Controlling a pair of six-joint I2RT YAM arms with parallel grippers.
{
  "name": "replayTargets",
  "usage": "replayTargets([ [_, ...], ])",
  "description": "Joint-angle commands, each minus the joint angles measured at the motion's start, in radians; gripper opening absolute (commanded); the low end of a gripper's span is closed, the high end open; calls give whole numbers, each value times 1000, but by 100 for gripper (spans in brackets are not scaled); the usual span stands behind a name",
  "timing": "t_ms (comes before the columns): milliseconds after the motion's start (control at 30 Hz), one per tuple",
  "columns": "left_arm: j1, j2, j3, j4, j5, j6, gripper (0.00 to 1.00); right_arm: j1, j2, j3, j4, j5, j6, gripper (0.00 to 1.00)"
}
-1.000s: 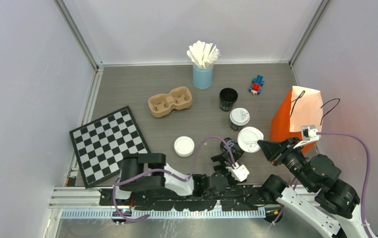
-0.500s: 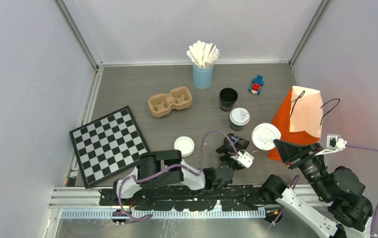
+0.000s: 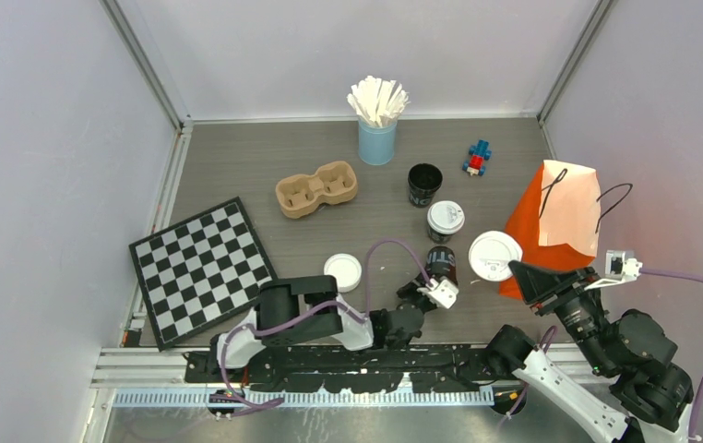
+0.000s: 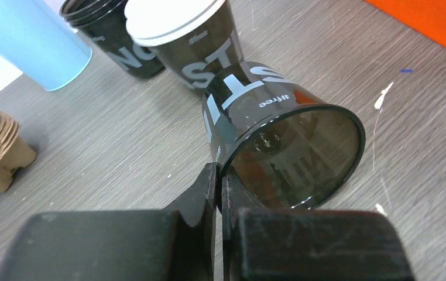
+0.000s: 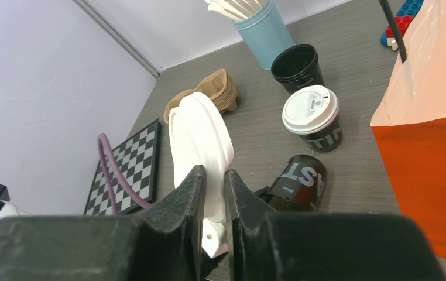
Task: Pack the takeout coffee
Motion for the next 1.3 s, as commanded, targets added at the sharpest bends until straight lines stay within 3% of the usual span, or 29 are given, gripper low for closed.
replayTargets([
  [0, -9, -161, -112, 80, -6, -59, 0, -1, 8, -16, 41, -16, 3, 22],
  [133, -13, -331, -246, 9, 13, -159, 0, -1, 14, -39, 47, -30, 9, 22],
  [233, -22, -486, -317, -150, 9, -254, 0, -1, 15, -51, 50, -39, 14, 22],
  [300, -21, -623, -311, -381, 37, -361, 0, -1, 26, -56, 48, -57, 14, 22],
  [400, -5, -816, -197, -967, 115, -551, 0, -1, 64, -61, 27, -97, 13, 22],
  [533, 19, -961, -52, -1496, 221, -751, 0, -1, 129, -61, 39, -183, 16, 22],
  [633, 60, -1021, 51, -1807, 366, -849, 0, -1, 167, -81, 63, -246, 24, 22],
  [733, 90, -1036, 128, -2008, 514, -885, 0, -1, 192, -110, 90, -281, 36, 22],
  [933, 153, -959, 220, -2174, 672, -846, 3, -1, 195, -157, 169, -306, 60, 22],
  [1267, 301, -705, 273, -2095, 955, -689, 1, -1, 243, -155, 190, -327, 57, 22],
])
